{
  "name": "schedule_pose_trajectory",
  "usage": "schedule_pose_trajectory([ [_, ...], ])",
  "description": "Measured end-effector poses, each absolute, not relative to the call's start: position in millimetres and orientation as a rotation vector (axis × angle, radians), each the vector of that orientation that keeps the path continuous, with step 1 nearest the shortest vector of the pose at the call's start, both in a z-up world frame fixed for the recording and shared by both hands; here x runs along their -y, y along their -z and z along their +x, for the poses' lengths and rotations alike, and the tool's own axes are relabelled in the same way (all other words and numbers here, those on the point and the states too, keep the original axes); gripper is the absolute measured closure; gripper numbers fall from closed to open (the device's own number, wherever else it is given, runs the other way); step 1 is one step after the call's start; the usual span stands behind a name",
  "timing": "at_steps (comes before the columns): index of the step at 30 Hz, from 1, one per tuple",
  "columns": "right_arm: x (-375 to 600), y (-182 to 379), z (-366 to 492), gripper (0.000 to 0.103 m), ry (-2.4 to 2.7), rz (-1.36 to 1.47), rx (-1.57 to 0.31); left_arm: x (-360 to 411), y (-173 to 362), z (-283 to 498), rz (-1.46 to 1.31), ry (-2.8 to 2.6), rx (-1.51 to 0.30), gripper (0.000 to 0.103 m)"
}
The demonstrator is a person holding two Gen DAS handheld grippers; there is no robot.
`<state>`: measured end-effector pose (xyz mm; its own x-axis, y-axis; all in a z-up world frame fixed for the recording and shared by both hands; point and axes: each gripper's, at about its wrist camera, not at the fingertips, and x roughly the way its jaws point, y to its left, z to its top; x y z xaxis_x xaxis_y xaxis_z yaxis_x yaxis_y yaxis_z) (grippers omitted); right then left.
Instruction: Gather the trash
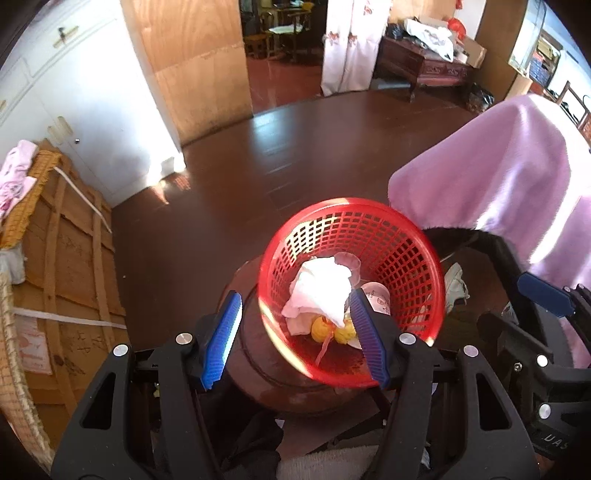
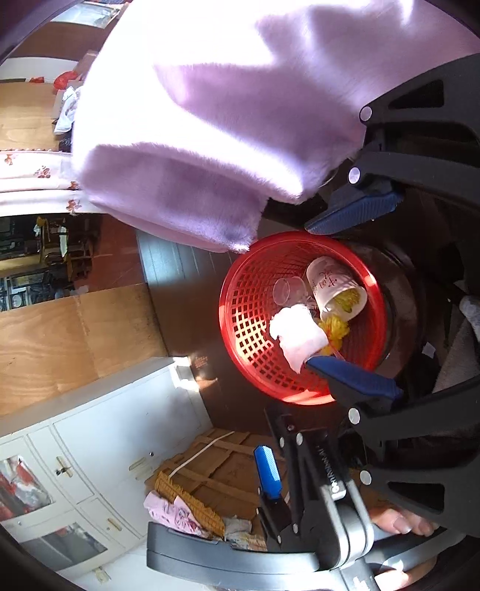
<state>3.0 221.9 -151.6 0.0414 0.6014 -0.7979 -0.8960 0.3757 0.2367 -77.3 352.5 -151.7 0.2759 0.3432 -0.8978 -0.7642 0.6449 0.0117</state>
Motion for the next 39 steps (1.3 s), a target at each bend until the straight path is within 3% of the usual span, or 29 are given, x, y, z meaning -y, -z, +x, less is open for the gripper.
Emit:
schedule_pose_trajectory([
  [15, -158.7, 96.7, -37.6, 0.024, -1.158, -0.322, -0.798, -291.4, 86.7, -129.0, -0.372, -0.899, -0.814, 0.028],
  [26, -150.5, 107.8, -31.5, 0.018, -1.053, -0.307, -0.812, -299.5, 109.3, -120.6, -0.338, -0.855, -0.834, 0.016],
  [39, -156.3, 117.5, -35.2, 0.015, -1.05, -0.326, -0.827, -295.8, 120.2, -119.1, -0.313, -0.864, -0.817, 0.012],
])
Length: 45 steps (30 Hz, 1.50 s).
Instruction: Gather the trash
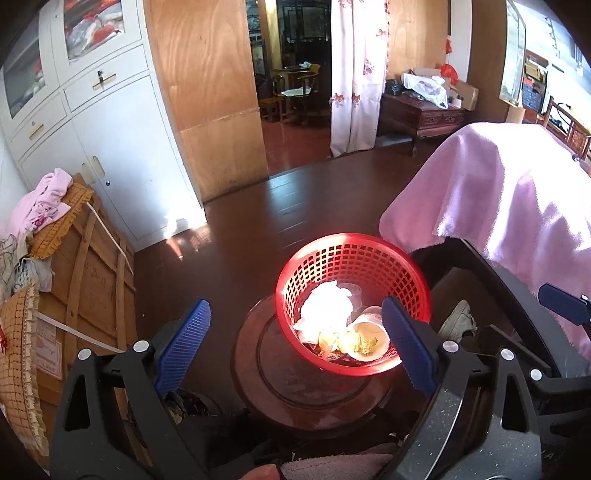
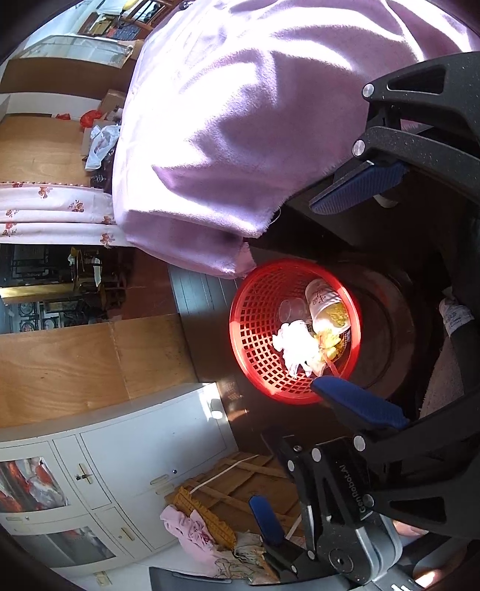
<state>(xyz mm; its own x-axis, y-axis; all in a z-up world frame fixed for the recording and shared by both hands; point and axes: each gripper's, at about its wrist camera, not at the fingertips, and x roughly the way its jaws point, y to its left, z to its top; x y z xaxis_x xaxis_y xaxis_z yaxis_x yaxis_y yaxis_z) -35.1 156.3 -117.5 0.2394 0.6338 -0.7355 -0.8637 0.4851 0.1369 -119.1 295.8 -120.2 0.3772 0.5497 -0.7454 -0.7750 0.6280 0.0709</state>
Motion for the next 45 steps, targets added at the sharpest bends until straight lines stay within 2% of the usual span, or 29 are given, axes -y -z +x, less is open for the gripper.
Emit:
schedule_pose_trajectory([
  [28, -140.8, 120.9, -28.4, 0.014, -1.009, -0.306, -0.796, -286.4, 113.9, -111.9, -0.264, -0.911, -0.808, 0.01],
  [45, -148.1, 128.7, -24.5, 0.014, -1.01, -0.326, -0.827, -293.8, 127.8, -112.5, -0.259, -0.926, -0.833, 0.01],
])
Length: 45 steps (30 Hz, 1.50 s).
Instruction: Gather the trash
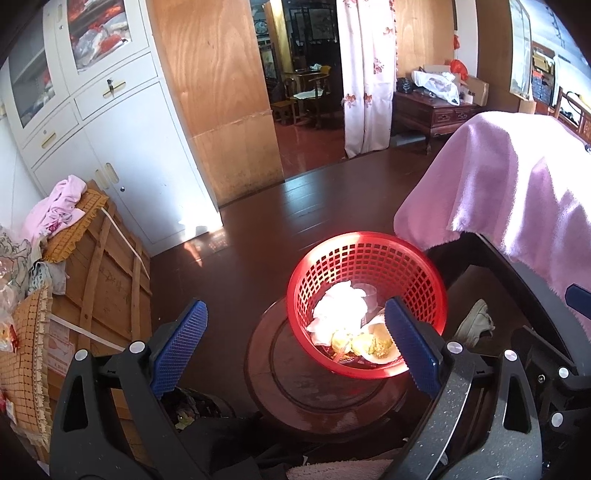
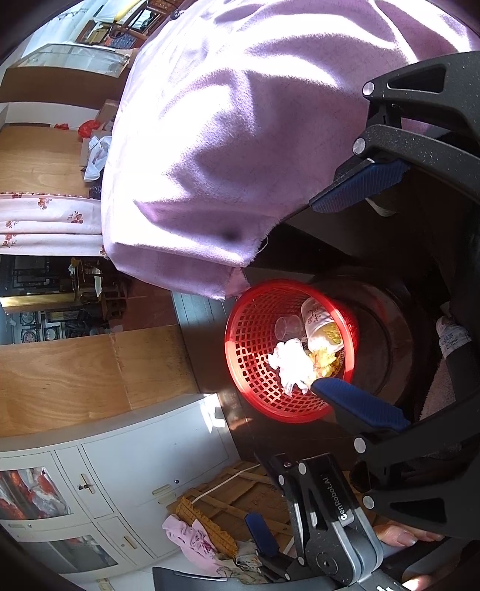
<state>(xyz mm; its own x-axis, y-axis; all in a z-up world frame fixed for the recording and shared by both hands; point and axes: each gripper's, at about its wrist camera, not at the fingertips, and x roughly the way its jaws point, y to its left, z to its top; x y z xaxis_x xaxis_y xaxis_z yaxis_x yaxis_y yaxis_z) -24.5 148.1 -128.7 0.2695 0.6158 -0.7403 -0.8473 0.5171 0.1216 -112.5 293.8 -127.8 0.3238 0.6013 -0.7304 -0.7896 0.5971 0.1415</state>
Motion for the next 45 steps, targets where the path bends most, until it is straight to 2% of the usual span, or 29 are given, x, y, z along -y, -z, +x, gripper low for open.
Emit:
schedule_pose_trajectory([
  [45, -148.4, 128.9, -24.9, 0.014, -1.007, -0.324, -0.825, -297.6, 137.5, -113.9, -0.289, -0.921, -0.867, 0.01],
])
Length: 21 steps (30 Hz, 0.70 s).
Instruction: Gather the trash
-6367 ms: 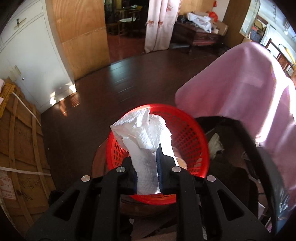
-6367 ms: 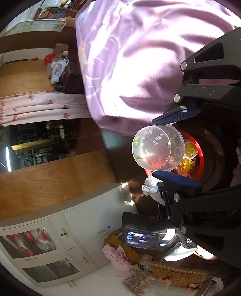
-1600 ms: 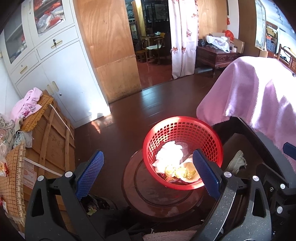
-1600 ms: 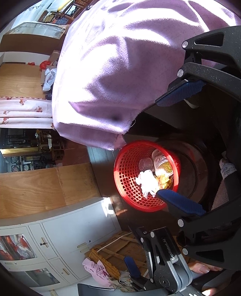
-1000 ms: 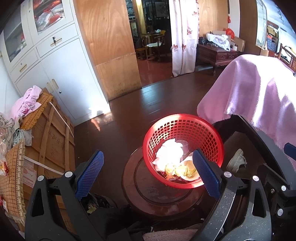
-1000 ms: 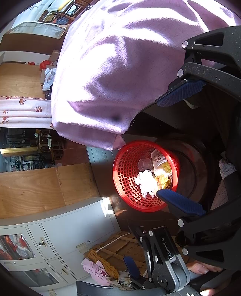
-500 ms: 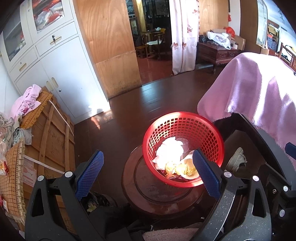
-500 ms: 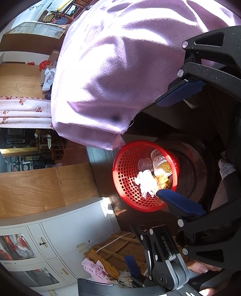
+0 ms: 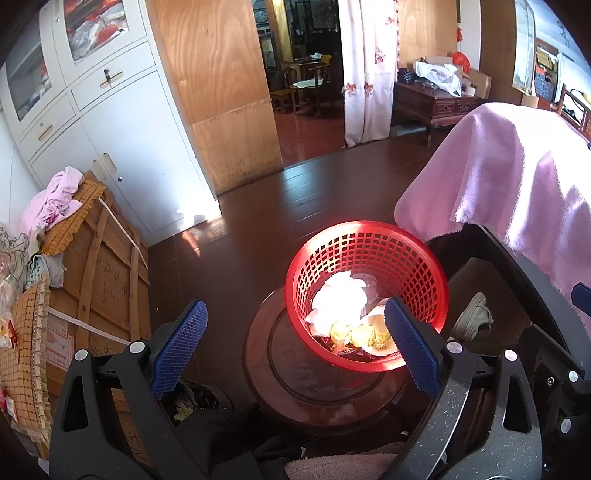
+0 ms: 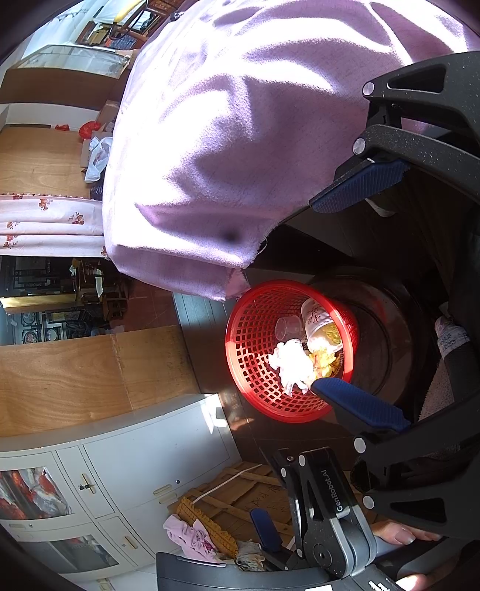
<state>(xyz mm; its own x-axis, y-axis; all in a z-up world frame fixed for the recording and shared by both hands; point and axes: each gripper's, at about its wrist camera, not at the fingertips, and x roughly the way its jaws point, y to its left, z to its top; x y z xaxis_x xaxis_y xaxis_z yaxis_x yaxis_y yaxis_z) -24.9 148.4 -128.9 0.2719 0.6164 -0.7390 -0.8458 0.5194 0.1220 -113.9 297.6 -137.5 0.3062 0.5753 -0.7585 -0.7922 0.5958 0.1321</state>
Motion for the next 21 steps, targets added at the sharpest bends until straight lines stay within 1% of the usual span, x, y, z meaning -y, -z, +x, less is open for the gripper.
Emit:
schedule_pose_trajectory([
  [21, -148.2, 129.3, -24.7, 0.014, -1.008, -0.324, -0.825, -297.4, 137.5, -113.8, -0.288, -0.922, -0.868, 0.01],
])
